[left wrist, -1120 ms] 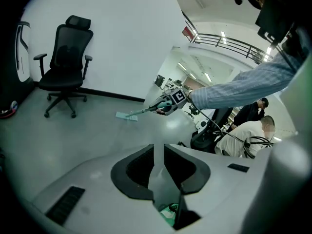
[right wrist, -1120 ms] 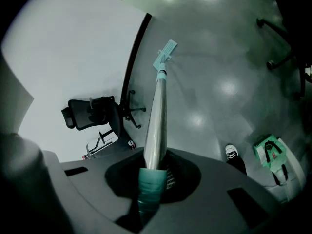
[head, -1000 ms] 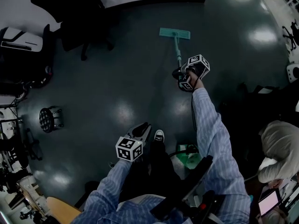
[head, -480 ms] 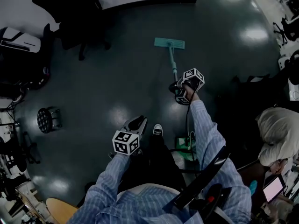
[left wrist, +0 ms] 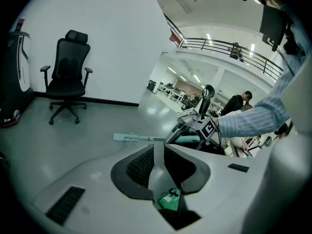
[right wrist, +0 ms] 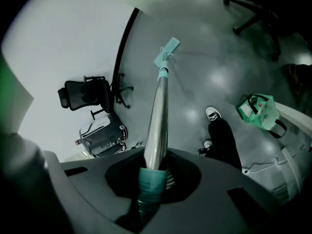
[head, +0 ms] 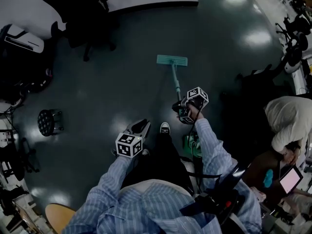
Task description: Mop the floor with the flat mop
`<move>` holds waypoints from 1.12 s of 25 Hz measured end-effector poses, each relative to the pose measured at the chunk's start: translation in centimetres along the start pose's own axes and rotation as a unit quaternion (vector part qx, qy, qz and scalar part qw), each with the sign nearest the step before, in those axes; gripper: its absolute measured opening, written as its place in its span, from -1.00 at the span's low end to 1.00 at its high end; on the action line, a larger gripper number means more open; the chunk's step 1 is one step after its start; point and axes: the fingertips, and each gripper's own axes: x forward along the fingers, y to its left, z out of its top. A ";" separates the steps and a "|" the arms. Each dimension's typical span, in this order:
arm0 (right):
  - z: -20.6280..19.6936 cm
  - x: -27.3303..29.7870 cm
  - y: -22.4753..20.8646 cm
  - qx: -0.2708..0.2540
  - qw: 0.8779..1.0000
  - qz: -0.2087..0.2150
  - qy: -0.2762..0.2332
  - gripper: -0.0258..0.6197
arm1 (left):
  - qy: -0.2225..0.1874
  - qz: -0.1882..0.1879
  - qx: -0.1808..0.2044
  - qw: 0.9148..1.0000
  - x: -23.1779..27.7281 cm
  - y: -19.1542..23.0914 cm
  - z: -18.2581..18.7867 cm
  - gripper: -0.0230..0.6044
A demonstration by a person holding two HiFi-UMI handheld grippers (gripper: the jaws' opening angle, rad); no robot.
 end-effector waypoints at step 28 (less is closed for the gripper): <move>-36.2 8.1 -14.0 0.049 0.998 0.039 0.000 -0.79 | -0.006 -0.085 0.053 0.995 -15.8 -4.2 -14.0 -0.71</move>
